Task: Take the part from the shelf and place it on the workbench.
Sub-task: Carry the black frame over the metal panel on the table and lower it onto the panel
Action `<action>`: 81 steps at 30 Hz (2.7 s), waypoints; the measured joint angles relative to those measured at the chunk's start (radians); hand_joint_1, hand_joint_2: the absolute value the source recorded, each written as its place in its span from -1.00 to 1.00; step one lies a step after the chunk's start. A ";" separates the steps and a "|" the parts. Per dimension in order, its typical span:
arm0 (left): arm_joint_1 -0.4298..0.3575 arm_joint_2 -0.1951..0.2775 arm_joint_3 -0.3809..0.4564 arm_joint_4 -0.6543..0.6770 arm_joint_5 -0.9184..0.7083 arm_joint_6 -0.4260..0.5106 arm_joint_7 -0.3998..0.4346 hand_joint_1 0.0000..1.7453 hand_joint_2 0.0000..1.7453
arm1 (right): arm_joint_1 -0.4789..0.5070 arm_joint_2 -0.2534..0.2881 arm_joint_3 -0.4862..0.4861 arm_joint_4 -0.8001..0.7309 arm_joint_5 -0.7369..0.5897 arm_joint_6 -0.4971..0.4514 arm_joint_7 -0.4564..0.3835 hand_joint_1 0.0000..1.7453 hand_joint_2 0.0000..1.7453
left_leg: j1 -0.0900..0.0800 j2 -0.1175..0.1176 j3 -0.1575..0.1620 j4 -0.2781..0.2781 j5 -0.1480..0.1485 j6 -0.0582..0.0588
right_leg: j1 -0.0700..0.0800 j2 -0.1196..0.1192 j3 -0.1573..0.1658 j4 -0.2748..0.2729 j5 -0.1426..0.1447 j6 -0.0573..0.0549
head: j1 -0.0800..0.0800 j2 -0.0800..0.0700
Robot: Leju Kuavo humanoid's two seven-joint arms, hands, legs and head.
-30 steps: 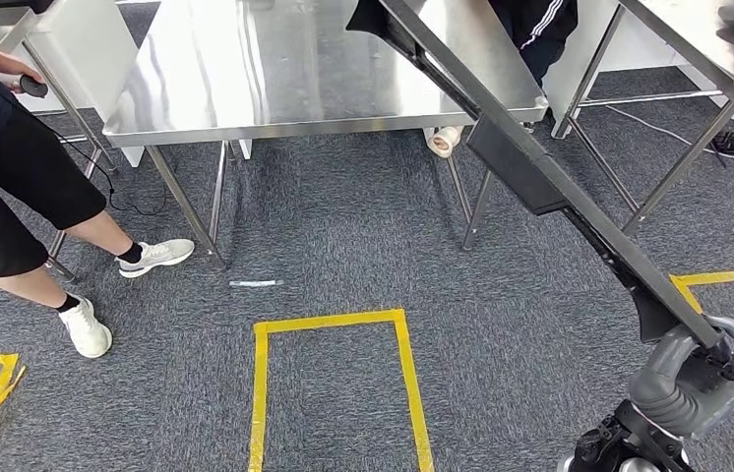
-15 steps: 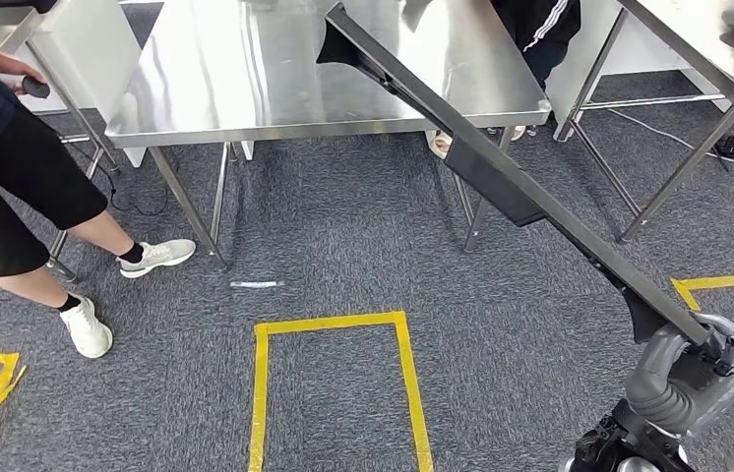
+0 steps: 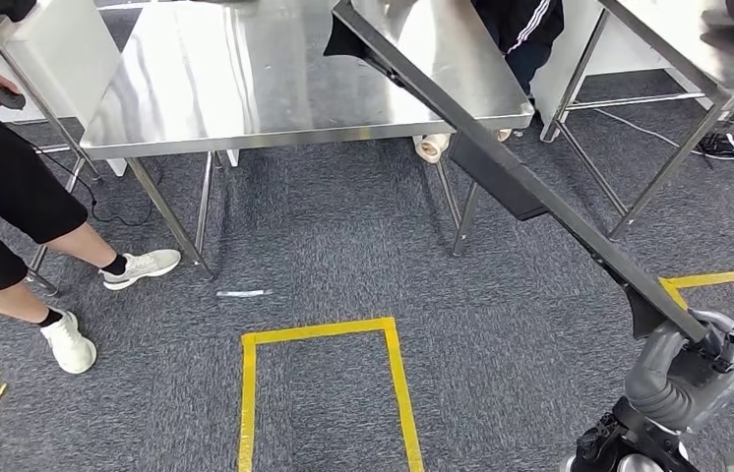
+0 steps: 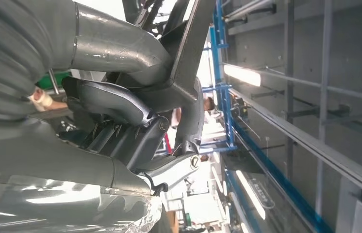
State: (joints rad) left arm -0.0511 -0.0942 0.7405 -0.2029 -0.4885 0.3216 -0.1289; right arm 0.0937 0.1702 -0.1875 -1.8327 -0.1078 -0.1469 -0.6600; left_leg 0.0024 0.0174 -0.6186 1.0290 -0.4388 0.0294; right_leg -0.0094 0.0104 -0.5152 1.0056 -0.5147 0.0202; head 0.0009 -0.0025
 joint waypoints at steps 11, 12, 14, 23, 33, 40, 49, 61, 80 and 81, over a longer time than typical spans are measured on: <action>0.000 -0.007 0.002 0.000 -0.008 0.010 0.002 -1.00 1.00 | -0.011 0.002 0.001 0.011 0.023 0.010 0.000 1.00 1.00 | 0.002 -0.062 0.028 -0.035 0.003 0.024 | -0.009 -0.009 -0.132 0.212 -0.056 0.042 | 0.001 0.000; 0.000 -0.007 0.002 0.000 -0.010 0.009 0.001 -1.00 1.00 | -0.011 0.002 0.001 0.011 0.025 0.010 0.000 1.00 1.00 | 0.002 -0.072 0.029 -0.033 0.001 0.022 | -0.014 0.002 -0.102 0.139 -0.022 0.051 | 0.002 0.000; 0.000 -0.007 0.001 0.000 -0.013 0.007 -0.004 -1.00 1.00 | -0.010 0.003 0.001 0.011 0.027 0.009 0.000 1.00 1.00 | -0.002 -0.088 0.026 -0.026 -0.003 0.013 | -0.017 0.025 -0.052 0.027 0.022 0.050 | 0.002 0.000; 0.001 -0.003 0.001 0.000 -0.014 0.006 -0.008 -1.00 1.00 | -0.007 0.008 0.007 0.012 0.030 0.007 0.000 1.00 1.00 | 0.008 -0.029 -0.094 0.208 -0.120 -0.032 | -0.017 -0.026 -0.030 -0.004 0.035 -0.009 | -0.012 0.000; 0.001 -0.004 0.010 0.000 -0.004 -0.010 -0.004 -1.00 1.00 | -0.016 0.010 0.014 0.012 0.046 0.005 0.000 1.00 1.00 | 0.010 -0.004 0.029 -0.014 -0.020 -0.026 | -0.003 -0.066 -0.024 -0.001 0.016 0.010 | -0.007 0.000; 0.000 -0.001 0.022 0.000 -0.002 -0.007 -0.006 -1.00 1.00 | -0.021 0.009 0.030 0.013 0.046 0.001 0.000 1.00 1.00 | 0.005 -0.012 0.046 -0.036 -0.021 0.023 | -0.016 -0.033 -0.066 0.091 -0.024 0.041 | 0.001 0.000; 0.000 -0.002 0.027 0.000 -0.001 -0.007 -0.007 -1.00 1.00 | -0.016 0.002 0.031 0.020 0.044 -0.001 0.000 1.00 1.00 | -0.002 -0.046 0.073 -0.030 -0.052 0.002 | -0.017 -0.014 -0.065 0.005 0.055 0.054 | 0.005 0.000; 0.006 -0.001 0.027 0.000 -0.003 -0.006 -0.007 -1.00 1.00 | -0.010 0.002 0.038 0.023 0.047 -0.002 0.000 1.00 1.00 | 0.010 -0.022 -0.095 0.183 -0.057 -0.031 | -0.017 -0.014 0.018 -0.005 -0.008 -0.011 | -0.007 0.000; 0.007 -0.005 0.028 0.001 -0.012 -0.010 -0.003 -1.00 1.00 | 0.004 -0.012 0.040 0.028 0.066 -0.015 0.000 1.00 1.00 | -0.006 -0.043 0.137 -0.013 -0.122 0.010 | 0.004 -0.016 -0.128 0.033 0.077 0.039 | -0.004 0.000; 0.007 -0.005 0.028 0.001 -0.012 -0.011 -0.003 -1.00 1.00 | 0.004 -0.012 0.042 0.028 0.068 -0.016 0.000 1.00 1.00 | -0.007 -0.043 0.148 -0.011 -0.128 0.004 | 0.006 -0.016 -0.122 0.030 0.078 0.025 | -0.005 0.000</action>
State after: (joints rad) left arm -0.0442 -0.0995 0.7689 -0.2022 -0.5002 0.3110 -0.1316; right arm 0.0978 0.1579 -0.1458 -1.8043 -0.0401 -0.1632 -0.6603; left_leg -0.0044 -0.0251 -0.4706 1.0176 -0.5666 0.0337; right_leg -0.0030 -0.0056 -0.6372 1.0351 -0.4367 0.0449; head -0.0040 -0.0027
